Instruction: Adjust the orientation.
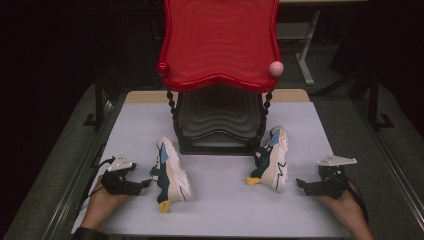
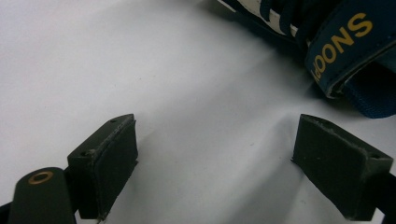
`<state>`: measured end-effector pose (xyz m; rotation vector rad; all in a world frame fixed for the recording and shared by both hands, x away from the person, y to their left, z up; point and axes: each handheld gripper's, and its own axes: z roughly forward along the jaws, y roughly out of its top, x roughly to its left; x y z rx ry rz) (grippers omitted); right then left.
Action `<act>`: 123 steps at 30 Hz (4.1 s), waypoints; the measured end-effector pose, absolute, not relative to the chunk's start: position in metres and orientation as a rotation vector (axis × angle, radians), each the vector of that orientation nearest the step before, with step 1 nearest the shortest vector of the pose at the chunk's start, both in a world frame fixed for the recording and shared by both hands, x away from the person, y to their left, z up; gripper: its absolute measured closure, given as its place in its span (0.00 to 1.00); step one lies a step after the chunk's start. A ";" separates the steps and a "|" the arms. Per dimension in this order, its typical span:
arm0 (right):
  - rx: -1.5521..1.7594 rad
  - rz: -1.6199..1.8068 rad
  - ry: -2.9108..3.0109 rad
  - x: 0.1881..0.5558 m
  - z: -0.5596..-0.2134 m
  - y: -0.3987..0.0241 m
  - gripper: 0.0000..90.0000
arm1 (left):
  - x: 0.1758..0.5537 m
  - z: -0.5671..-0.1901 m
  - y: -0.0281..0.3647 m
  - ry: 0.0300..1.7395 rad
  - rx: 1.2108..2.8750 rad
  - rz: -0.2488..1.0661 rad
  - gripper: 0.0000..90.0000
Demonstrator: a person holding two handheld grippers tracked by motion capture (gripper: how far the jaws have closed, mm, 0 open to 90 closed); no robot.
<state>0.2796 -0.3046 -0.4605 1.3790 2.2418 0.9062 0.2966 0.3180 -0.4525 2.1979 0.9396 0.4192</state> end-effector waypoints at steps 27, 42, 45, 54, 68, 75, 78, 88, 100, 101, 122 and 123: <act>1.381 0.906 2.243 0.280 -0.461 -0.304 0.00 | 0.285 -0.438 0.316 0.768 2.151 0.338 0.49; 1.381 0.906 2.243 0.280 -0.461 -0.304 0.00 | 0.293 -0.431 0.302 0.654 2.131 0.269 0.81; 1.381 0.906 2.243 0.280 -0.461 -0.304 0.00 | 0.293 -0.429 0.303 0.661 2.125 0.261 0.84; 1.380 0.905 2.244 0.280 -0.461 -0.305 0.00 | 0.287 -0.422 0.319 0.721 2.115 0.281 0.87; 1.382 0.906 2.243 0.280 -0.461 -0.304 0.00 | 0.269 -0.415 0.369 0.827 2.052 0.335 0.90; 1.383 0.906 2.243 0.280 -0.461 -0.304 0.00 | 0.273 -0.405 0.361 0.793 2.037 0.345 0.89; 1.383 0.906 2.243 0.280 -0.461 -0.304 0.00 | 0.279 -0.400 0.354 0.772 2.021 0.336 0.88; 1.382 0.906 2.243 0.280 -0.461 -0.304 0.00 | 0.299 -0.388 0.329 0.708 2.012 0.309 0.87; 1.383 0.906 2.243 0.280 -0.461 -0.304 0.00 | 0.313 -0.376 0.302 0.685 2.057 0.326 0.90; 1.382 0.905 2.244 0.280 -0.460 -0.305 0.00 | 0.313 -0.375 0.303 0.685 2.062 0.327 0.91; 1.383 0.906 2.244 0.280 -0.461 -0.304 0.00 | 0.307 -0.372 0.341 0.814 2.089 0.430 0.86; 1.383 0.906 2.244 0.280 -0.461 -0.305 0.00 | 0.308 -0.373 0.339 0.811 2.088 0.424 0.85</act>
